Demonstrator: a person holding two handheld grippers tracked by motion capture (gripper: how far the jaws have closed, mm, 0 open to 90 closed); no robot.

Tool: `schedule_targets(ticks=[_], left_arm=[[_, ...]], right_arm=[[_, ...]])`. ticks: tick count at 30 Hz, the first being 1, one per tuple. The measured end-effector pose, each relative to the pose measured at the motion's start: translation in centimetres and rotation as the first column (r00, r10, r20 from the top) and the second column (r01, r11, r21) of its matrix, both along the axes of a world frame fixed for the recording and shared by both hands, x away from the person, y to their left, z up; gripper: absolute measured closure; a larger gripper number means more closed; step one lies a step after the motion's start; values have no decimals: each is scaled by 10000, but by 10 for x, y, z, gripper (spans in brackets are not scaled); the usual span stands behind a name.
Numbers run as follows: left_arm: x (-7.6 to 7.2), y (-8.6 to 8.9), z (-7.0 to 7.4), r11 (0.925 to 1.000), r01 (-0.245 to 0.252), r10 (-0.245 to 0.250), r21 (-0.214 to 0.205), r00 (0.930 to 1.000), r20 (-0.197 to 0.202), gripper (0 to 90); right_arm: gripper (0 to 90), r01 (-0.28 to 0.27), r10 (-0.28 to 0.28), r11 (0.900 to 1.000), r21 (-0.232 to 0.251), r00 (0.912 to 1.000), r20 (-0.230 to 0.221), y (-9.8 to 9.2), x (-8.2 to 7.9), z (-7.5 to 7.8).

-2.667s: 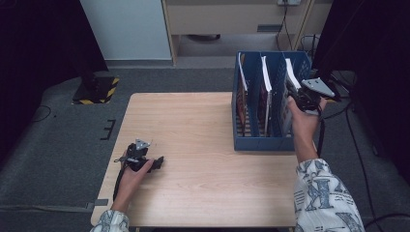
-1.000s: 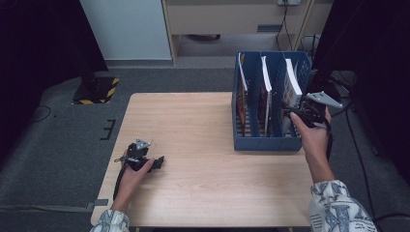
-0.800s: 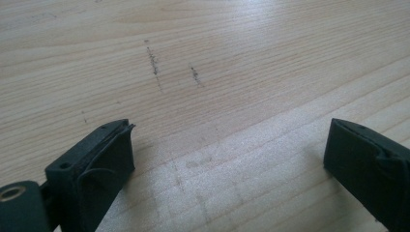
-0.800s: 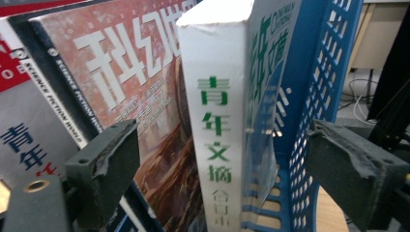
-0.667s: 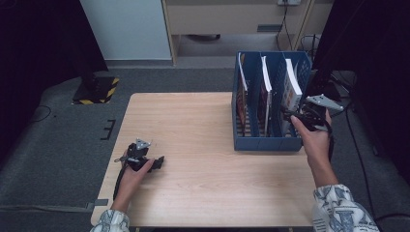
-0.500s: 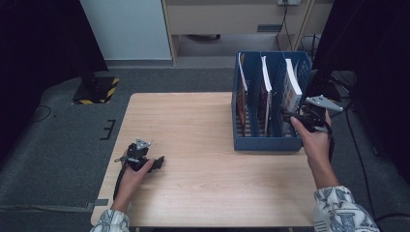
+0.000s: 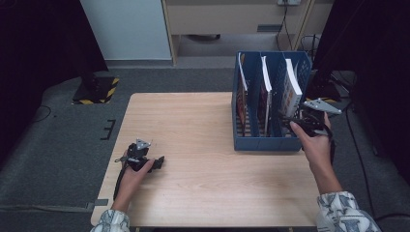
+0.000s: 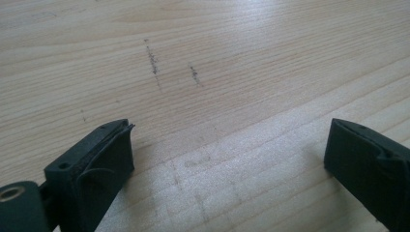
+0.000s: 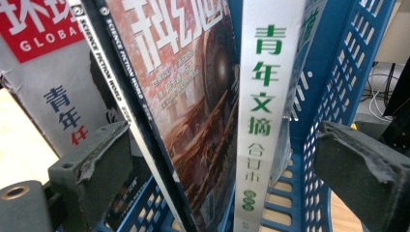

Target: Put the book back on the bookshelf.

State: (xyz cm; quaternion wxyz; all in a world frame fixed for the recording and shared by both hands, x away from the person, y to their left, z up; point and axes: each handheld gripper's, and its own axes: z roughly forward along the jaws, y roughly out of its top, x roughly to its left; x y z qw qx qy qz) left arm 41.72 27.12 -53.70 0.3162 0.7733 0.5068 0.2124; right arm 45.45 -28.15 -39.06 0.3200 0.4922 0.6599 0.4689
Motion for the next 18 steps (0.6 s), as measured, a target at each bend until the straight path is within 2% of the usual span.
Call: schedule_targets(ticks=[18], left_arm=[[0, 0, 0, 10000, 28, -28, 13, 10000, -10, 24]], right_arm=[[56, -266, 266, 9996, 87, 9996, -35, -7, -25, -4]])
